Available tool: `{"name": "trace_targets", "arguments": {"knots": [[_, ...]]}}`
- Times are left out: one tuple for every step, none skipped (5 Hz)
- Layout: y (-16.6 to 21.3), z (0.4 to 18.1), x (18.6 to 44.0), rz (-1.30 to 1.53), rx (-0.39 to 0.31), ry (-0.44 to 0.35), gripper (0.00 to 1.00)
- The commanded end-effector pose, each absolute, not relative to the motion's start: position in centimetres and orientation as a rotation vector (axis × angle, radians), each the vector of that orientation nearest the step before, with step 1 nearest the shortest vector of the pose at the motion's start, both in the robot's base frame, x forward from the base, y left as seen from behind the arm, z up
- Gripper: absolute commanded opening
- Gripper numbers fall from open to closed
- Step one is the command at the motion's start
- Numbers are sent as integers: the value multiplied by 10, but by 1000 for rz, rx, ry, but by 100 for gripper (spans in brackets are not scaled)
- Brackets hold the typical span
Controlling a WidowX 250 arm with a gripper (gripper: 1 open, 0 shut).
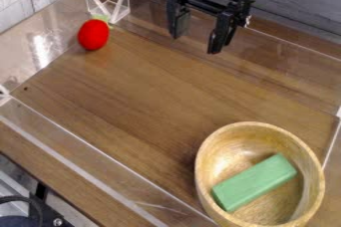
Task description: Remove the green block from the brown bowl and put it on the table
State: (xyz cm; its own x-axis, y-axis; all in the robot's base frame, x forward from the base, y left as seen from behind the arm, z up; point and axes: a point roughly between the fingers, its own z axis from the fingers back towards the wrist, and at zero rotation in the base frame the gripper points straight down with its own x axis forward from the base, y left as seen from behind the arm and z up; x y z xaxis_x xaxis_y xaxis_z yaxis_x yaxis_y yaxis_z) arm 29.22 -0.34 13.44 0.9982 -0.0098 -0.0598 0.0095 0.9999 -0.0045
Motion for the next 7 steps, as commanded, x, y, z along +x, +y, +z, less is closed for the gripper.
{"name": "trace_targets", "arguments": {"knots": [[-26,125,282,-86,-15,80,100],[-65,116,265,-212,-29,83,100],[-107,108,254,-276,-31,72,100],[-147,101,241,-347,-36,56,100],[-150,86,226,-377,-37,55,100],[-148,76,220,-390,-32,35,100],[-133,81,224,-408,-8,-16,100]]}}
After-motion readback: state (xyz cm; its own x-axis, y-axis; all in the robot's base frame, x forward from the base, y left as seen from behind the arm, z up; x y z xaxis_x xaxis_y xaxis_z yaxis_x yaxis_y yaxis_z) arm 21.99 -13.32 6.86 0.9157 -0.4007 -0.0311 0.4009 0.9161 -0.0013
